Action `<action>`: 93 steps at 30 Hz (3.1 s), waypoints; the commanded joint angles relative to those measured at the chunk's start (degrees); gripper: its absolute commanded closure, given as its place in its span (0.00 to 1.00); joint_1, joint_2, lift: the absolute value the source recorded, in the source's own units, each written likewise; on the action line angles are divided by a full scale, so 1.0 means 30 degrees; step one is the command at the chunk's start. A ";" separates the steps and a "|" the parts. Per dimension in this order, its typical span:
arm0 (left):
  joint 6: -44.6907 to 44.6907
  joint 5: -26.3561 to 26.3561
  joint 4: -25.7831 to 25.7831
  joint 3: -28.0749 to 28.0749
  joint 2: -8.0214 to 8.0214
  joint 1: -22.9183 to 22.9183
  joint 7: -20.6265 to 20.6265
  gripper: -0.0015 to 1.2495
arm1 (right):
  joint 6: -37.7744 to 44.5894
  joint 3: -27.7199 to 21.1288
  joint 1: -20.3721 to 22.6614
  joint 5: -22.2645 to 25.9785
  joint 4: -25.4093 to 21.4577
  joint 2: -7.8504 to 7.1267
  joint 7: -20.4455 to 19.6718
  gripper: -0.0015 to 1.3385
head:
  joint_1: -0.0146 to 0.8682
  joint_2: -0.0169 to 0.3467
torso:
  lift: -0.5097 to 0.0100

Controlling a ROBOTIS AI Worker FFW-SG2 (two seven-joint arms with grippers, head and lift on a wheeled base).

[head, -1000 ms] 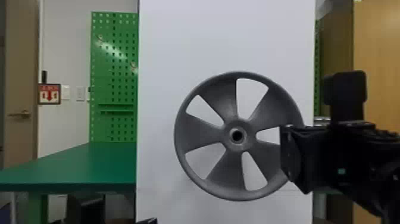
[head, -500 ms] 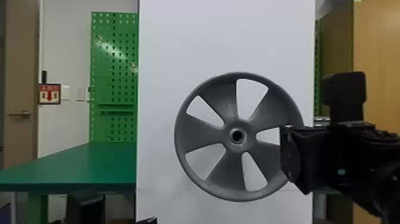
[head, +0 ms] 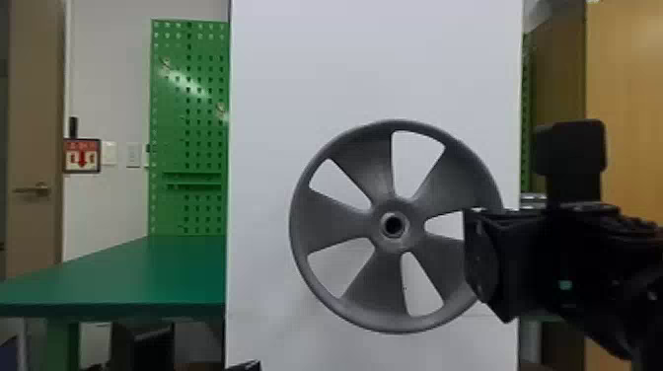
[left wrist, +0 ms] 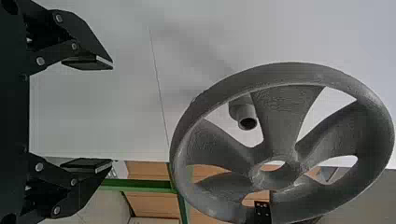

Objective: Hold the wheel and insert it

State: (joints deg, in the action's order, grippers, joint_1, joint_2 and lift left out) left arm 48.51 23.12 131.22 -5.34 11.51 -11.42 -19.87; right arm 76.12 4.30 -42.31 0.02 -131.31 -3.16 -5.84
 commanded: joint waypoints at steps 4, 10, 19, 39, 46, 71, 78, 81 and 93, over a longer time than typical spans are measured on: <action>0.0000 0.0028 0.0000 0.0023 0.0000 -0.0002 -0.0028 0.40 | -0.0500 -0.0028 0.0070 0.0024 0.0322 0.0000 0.0013 0.82 | 0.02 0.07 | 0.03; 0.0000 0.0028 0.0000 0.0023 0.0000 -0.0002 0.0001 0.40 | -0.1496 -0.0175 0.0217 0.0200 0.0849 0.0029 -0.0016 0.82 | 0.02 0.07 | 0.03; 0.0000 -0.0001 0.0000 -0.0006 0.0000 -0.0032 0.0001 0.40 | -0.2229 -0.0263 0.0070 0.0170 0.1757 -0.0029 -0.0016 0.82 | 0.02 0.07 | 0.03; 0.0000 -0.0001 0.0000 -0.0065 0.0000 -0.0061 -0.0028 0.40 | -0.4397 -0.0497 -0.0223 0.0170 0.4335 -0.0205 0.0013 0.82 | 0.02 0.07 | 0.03; 0.0000 -0.0001 0.0000 -0.0065 0.0000 -0.0061 0.0001 0.40 | -0.4953 -0.0555 -0.0340 0.0170 0.4892 -0.0264 0.0013 0.82 | 0.02 0.07 | 0.03; 0.0000 -0.0001 -0.0088 -0.0182 0.0000 -0.0149 0.0001 0.40 | -0.6155 -0.0468 -0.1014 0.0229 0.6943 -0.0234 0.0013 0.82 | 0.02 0.07 | 0.03; 0.0000 0.0028 -0.0117 -0.0182 0.0000 -0.0178 0.0001 0.40 | -0.6477 -0.0438 -0.1189 0.0200 0.7500 -0.0176 0.0013 0.82 | 0.02 0.07 | 0.03; 0.0000 0.0028 -0.0146 -0.0211 0.0000 -0.0207 0.0001 0.40 | -0.6535 -0.0409 -0.1248 0.0170 0.7646 -0.0205 -0.0016 0.82 | 0.02 0.07 | 0.03; 0.0000 0.0028 -0.0176 -0.0270 0.0000 -0.0266 0.0001 0.40 | -0.6916 -0.0468 -0.1541 0.0112 0.8173 -0.0176 -0.0016 0.82 | 0.02 0.07 | 0.03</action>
State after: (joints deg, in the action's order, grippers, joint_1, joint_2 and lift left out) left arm 48.51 23.20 130.74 -6.14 11.51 -12.14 -19.86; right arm 55.55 2.99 -46.58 0.54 -107.18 -3.72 -5.88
